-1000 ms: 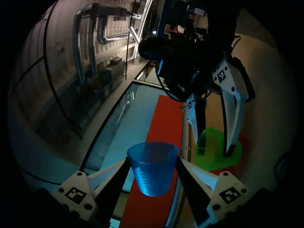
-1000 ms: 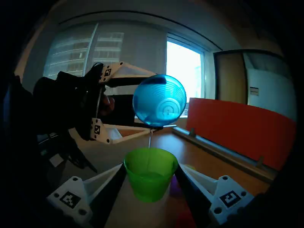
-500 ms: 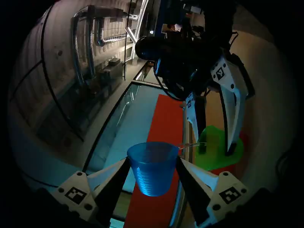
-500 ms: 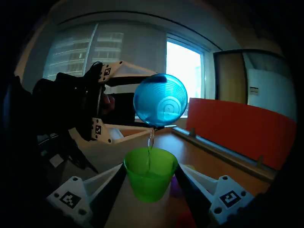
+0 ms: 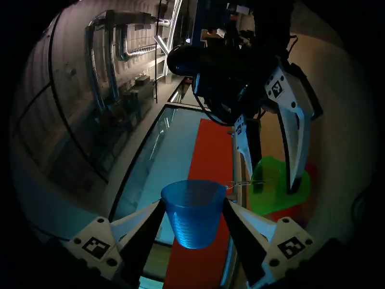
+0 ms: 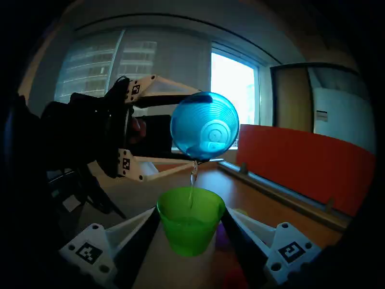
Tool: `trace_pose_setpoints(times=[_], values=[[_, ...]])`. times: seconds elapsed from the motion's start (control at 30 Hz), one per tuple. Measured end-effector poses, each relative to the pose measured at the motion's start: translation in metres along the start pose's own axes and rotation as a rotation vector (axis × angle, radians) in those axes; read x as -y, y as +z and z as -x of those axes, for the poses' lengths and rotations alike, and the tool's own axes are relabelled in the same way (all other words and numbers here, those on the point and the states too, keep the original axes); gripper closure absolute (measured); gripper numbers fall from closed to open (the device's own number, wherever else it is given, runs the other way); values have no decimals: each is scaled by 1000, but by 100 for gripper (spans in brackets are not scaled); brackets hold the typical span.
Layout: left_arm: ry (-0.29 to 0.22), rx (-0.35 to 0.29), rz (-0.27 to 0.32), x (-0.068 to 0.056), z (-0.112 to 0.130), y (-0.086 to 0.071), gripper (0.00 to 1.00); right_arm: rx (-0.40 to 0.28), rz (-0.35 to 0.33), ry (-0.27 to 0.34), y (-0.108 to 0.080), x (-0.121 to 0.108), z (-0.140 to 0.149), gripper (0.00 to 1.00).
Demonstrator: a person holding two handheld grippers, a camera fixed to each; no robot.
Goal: Pour water
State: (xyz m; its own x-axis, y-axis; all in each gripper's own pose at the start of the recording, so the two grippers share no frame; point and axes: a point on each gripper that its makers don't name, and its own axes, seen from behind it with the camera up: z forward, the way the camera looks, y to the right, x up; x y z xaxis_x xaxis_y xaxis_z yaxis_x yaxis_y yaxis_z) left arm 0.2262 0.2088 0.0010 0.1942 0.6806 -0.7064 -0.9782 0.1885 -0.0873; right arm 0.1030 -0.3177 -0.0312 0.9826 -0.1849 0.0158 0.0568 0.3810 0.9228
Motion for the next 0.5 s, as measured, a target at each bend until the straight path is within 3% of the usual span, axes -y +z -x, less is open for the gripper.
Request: trace_pose_setpoints(times=[0.5], values=[[37, 0, 3, -1, -3, 0, 16, -3, 1, -2, -1, 1, -1, 9]])
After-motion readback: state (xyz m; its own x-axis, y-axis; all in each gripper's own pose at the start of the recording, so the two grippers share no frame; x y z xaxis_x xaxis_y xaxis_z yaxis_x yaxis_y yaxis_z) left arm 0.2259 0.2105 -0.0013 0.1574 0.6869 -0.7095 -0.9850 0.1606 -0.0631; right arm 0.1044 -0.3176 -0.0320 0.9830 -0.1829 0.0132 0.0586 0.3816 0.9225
